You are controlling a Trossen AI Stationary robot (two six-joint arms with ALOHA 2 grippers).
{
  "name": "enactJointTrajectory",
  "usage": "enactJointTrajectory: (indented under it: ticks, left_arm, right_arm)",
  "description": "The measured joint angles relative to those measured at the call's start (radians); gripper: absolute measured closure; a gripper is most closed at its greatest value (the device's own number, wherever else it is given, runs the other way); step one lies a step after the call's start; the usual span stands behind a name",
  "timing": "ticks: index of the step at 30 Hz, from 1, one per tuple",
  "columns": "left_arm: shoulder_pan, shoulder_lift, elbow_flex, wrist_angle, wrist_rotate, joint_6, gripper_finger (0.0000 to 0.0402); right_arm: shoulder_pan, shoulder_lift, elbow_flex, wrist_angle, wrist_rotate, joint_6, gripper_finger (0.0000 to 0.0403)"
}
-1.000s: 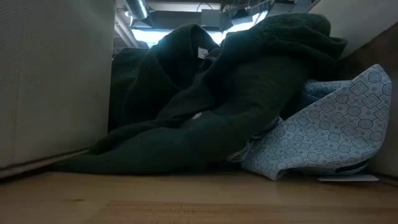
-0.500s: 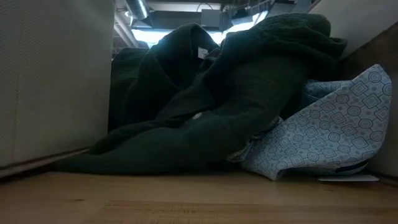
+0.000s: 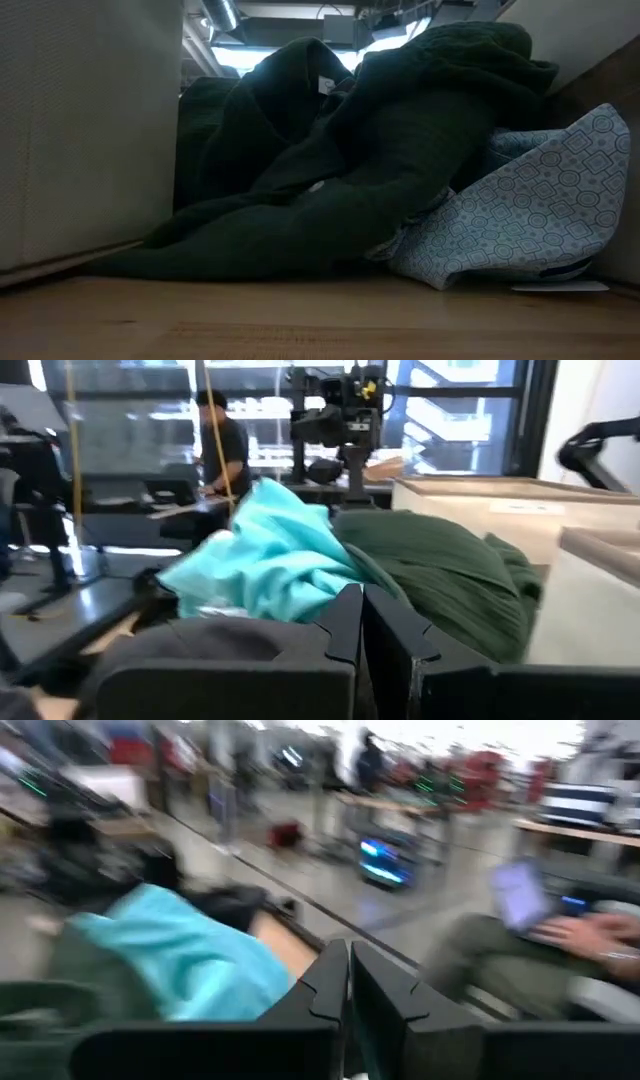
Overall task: Sort clothes
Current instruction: Put the white long sleeve into the right brown laundry organizer
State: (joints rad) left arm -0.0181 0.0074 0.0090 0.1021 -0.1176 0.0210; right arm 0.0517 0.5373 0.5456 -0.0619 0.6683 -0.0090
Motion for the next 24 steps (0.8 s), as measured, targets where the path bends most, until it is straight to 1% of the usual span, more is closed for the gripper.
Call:
enactJointTrajectory:
  ticks: [2,7,9,11,14,16,18,21,24]
  left_arm:
    - [0.0,0.0,0.0,0.004,-0.014,0.01,0.0396]
    - [0.0,0.0,0.0,0.025,-0.016,0.041,0.0396]
    - [0.0,0.0,0.0,0.024,-0.016,0.038,0.0396]
    - [0.0,0.0,0.0,0.024,-0.016,0.036,0.0396]
    - [0.0,0.0,0.0,0.019,-0.017,0.036,0.0396]
    - [0.0,0.0,0.0,0.013,-0.017,0.02,0.0396]
    - [0.0,0.0,0.0,0.016,-0.018,0.008,0.0396]
    - [0.0,0.0,0.0,0.019,-0.021,-0.006,0.0396]
    - [0.0,0.0,0.0,0.009,-0.024,-0.113,0.0396]
  right_arm:
    - [0.0,0.065,0.08,-0.06,0.052,0.0,0.0382]
    - [-0.013,0.198,0.244,-0.159,0.123,-0.024,0.0382]
    - [-0.035,0.249,0.302,-0.207,0.138,-0.022,0.0381]
    - [-0.061,0.298,0.355,-0.274,0.127,-0.016,0.0381]
    - [-0.117,0.369,0.447,-0.413,0.051,0.056,0.0367]
    - [-0.165,0.421,0.512,-0.509,-0.017,0.122,0.0343]
    - [-0.211,0.475,0.57,-0.614,-0.094,0.163,0.0309]
    - [-0.282,0.557,0.648,-0.728,-0.251,0.215,0.0249]
    - [-0.336,0.635,0.694,-0.818,-0.385,0.24,0.0191]
